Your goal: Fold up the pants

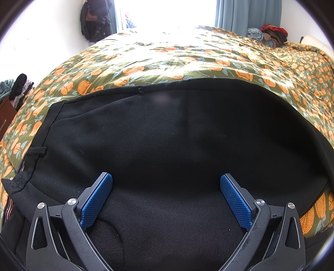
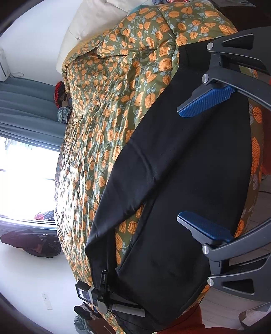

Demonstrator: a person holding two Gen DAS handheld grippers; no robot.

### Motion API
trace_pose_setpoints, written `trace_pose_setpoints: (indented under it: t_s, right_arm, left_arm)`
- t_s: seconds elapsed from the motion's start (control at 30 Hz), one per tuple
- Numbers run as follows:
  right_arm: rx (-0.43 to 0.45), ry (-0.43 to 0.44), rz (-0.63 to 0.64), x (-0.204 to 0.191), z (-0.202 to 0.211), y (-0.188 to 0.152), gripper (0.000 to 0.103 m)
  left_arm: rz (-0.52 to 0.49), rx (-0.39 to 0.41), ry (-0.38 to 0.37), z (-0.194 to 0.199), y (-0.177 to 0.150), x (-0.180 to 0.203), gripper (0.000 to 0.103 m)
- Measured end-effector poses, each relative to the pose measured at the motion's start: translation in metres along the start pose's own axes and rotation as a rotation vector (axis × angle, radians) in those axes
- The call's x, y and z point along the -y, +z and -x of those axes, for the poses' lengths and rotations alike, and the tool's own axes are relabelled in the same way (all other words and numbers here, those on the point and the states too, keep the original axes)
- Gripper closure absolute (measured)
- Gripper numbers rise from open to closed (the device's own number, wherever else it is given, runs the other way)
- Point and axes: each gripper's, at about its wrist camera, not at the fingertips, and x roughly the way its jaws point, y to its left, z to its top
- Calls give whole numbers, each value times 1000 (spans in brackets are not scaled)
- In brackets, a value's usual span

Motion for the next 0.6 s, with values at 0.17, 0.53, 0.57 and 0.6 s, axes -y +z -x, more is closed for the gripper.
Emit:
trace_pose_setpoints:
  t_s: [0.17, 0.53, 0.57, 0.6]
  right_arm:
    - [-20, 8, -29, 8, -2, -4, 12]
    - [-63, 421, -508, 80, -14, -27, 11]
    - [-81, 525, -588, 83, -22, -33, 11]
    - [-103, 636, -684, 85, -35, -39, 12]
  left_arm:
    - [0, 0, 0, 0, 0, 0, 1]
    - [0, 0, 0, 0, 0, 0, 1]
    - [0, 0, 0, 0, 0, 0, 1]
    - [0, 0, 0, 0, 0, 0, 1]
